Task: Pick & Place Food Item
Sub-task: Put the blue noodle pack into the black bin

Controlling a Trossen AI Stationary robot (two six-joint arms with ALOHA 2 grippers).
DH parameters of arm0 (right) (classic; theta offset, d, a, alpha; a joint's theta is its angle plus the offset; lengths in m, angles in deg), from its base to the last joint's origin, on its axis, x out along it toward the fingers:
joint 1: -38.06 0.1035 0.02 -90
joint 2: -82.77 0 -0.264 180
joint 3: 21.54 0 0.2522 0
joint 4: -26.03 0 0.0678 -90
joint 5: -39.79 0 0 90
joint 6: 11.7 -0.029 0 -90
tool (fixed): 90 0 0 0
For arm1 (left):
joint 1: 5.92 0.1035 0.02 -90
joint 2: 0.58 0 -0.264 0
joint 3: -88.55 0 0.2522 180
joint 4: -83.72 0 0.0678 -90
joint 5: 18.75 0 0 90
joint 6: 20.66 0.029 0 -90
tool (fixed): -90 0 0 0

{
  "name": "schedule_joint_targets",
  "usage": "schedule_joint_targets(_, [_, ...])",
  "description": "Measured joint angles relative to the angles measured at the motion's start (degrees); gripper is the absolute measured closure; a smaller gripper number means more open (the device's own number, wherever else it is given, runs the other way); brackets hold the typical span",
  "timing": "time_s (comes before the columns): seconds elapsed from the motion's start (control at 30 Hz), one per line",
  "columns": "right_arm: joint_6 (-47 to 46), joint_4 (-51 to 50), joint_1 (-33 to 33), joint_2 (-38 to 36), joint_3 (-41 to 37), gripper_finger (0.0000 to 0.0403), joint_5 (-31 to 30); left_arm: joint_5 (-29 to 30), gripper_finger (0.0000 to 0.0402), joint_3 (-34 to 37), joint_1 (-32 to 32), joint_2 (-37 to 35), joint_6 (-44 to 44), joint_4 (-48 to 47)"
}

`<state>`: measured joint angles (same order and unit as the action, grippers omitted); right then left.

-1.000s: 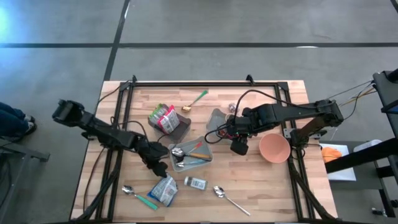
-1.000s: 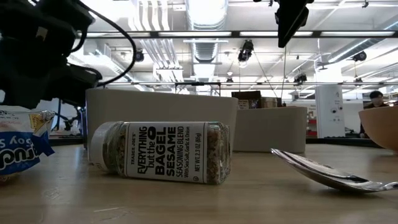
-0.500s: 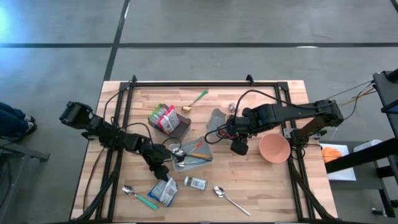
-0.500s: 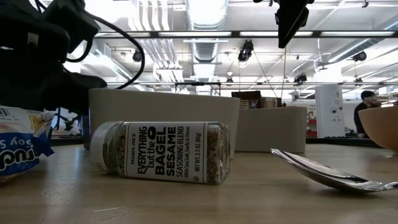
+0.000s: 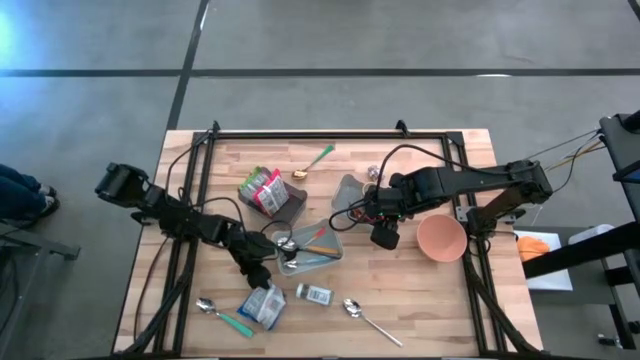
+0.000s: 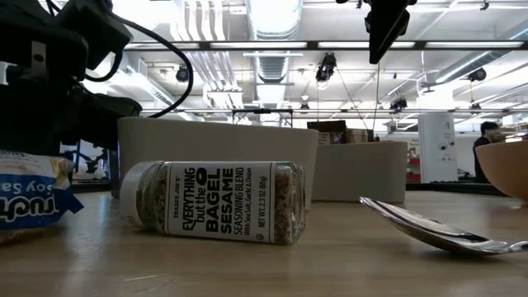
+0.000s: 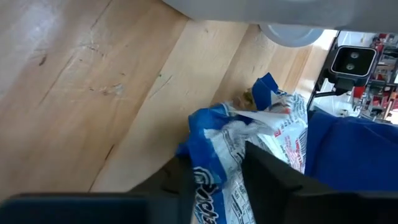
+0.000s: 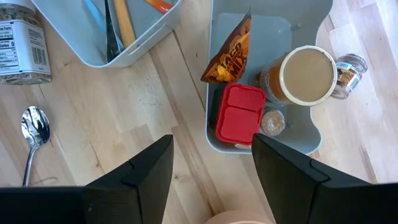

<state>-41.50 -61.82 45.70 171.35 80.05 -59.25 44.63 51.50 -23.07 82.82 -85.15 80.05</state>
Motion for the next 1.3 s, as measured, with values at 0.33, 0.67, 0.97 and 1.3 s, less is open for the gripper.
schedule_joint_targets(0.33, [0.2, 0.0, 0.0, 0.0, 0.0, 0.0188, 0.0, -0.5, 0.0392, 0.0, 0.0, 0.0, -0.9, 0.0])
schedule_joint_targets(0.67, [0.2, 0.0, 0.0, 0.0, -0.1, 0.0188, 0.0, -4.1, 0.0398, 0.0, 0.0, -3.1, -4.8, 0.2])
schedule_joint_targets(0.97, [0.5, 0.0, 0.0, 0.0, -0.1, 0.0188, 0.0, -2.5, 0.0399, 0.0, 0.0, -13.9, -7.9, -4.0])
schedule_joint_targets(1.3, [0.5, 0.4, 0.0, 0.0, -0.1, 0.0188, -0.1, -0.7, 0.0401, 0.0, 0.0, -25.2, -8.5, -9.3])
